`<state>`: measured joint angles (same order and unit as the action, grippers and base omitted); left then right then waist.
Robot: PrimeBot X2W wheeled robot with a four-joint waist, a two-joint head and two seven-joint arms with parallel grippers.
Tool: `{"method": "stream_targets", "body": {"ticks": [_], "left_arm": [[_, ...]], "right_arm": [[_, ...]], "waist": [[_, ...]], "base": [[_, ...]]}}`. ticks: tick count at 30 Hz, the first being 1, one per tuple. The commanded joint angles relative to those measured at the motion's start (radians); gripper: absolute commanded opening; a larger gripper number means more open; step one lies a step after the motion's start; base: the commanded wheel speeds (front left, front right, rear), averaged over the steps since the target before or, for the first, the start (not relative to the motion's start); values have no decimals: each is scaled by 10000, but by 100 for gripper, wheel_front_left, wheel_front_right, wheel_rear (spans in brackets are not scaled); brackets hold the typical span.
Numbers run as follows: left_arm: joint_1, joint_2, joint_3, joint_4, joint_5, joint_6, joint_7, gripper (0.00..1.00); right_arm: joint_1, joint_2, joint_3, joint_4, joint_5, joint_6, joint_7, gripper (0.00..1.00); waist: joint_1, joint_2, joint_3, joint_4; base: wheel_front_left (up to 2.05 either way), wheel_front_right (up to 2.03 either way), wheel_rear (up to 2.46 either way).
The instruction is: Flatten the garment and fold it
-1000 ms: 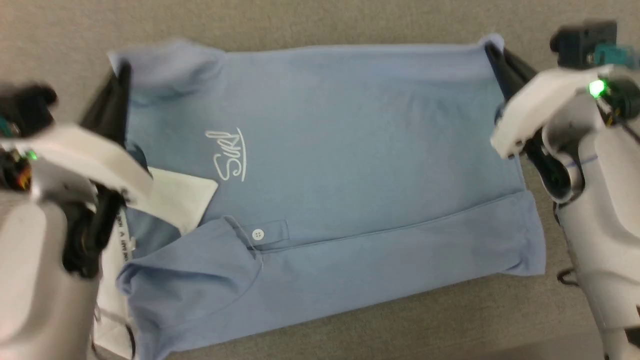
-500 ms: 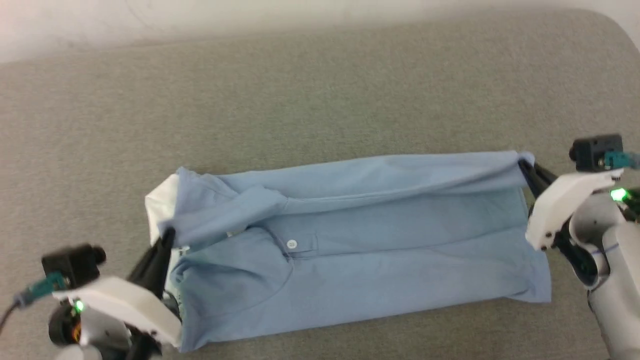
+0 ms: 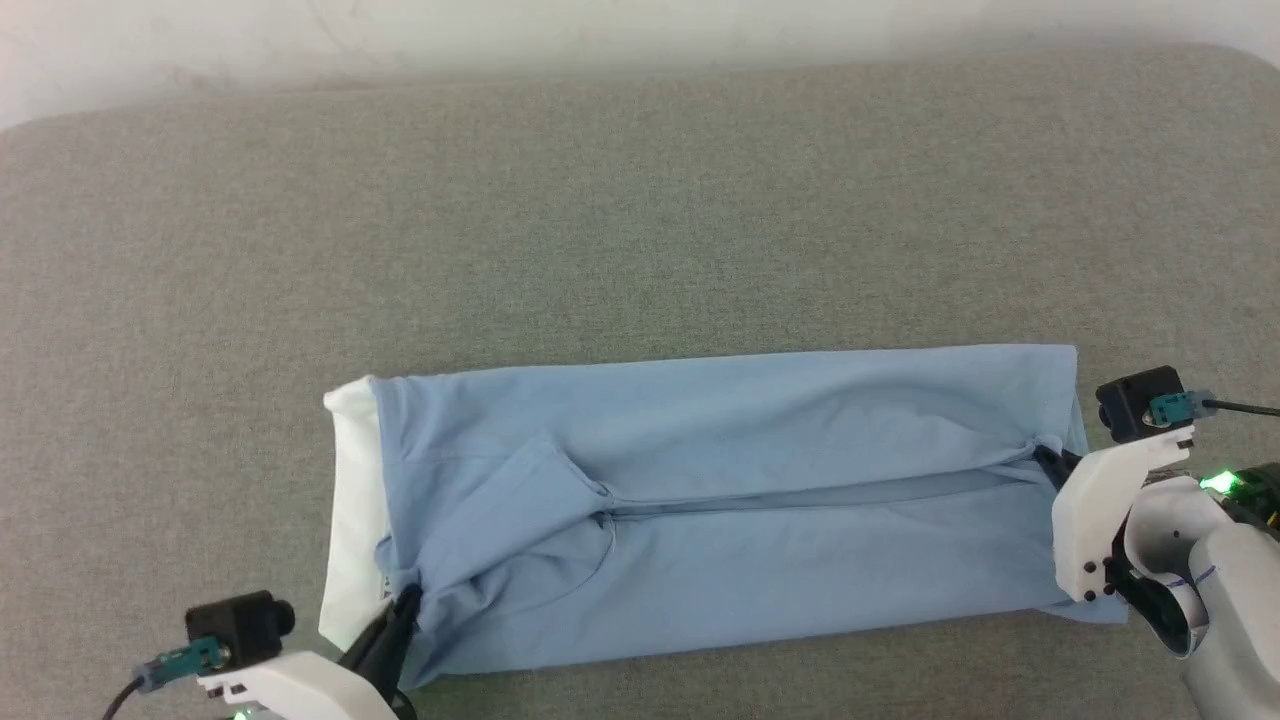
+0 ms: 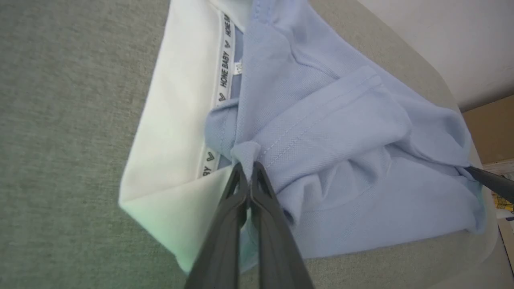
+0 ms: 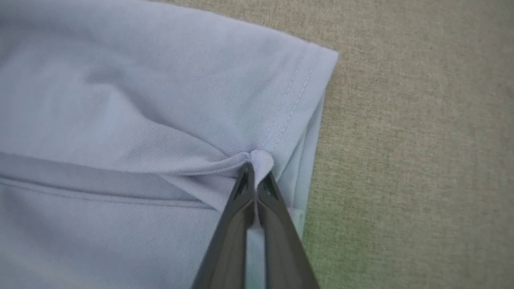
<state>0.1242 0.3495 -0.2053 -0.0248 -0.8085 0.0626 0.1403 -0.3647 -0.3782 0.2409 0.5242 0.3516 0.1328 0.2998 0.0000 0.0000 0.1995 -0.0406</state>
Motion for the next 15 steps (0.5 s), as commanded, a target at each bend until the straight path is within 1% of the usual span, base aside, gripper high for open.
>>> {"method": "stream_targets", "body": {"ticks": [1,4,5,6,7,8,9,15], "left_arm": [[-114,-46,-129,226,24,-110,22,0],[-207,-68,-380,683,145,-214,86,0],[-226,-119,-426,827,127,-255,70,0],[-248,-173,-451,956,100,-276,48,0],[-271,-214,-472,1059,85,-307,16,39],[-301,-253,-479,1120,90,-342,-70,90],[-333,-288,-469,1167,111,-353,-176,100],[-512,-313,-591,1093,518,-458,-761,100]], "right_arm": [[91,66,83,171,-65,-21,175,0],[61,155,157,300,-46,-21,308,0],[65,188,154,344,-9,-21,376,16],[75,208,150,361,17,-21,431,48],[96,229,126,343,51,-21,451,100],[129,252,36,318,105,-21,437,100],[176,273,-74,283,163,-21,404,100],[902,492,-1070,-355,317,-21,32,100]], "waist": [[0,0,65,15],[0,0,78,-9],[0,0,64,-17],[0,0,40,-21],[0,0,4,-20],[0,0,-40,-11],[0,0,-89,7],[0,0,-464,213]], "base": [[0,0,0],[0,0,0],[0,0,0],[0,0,0],[0,0,0],[0,0,0],[0,0,0],[0,0,0]]}}
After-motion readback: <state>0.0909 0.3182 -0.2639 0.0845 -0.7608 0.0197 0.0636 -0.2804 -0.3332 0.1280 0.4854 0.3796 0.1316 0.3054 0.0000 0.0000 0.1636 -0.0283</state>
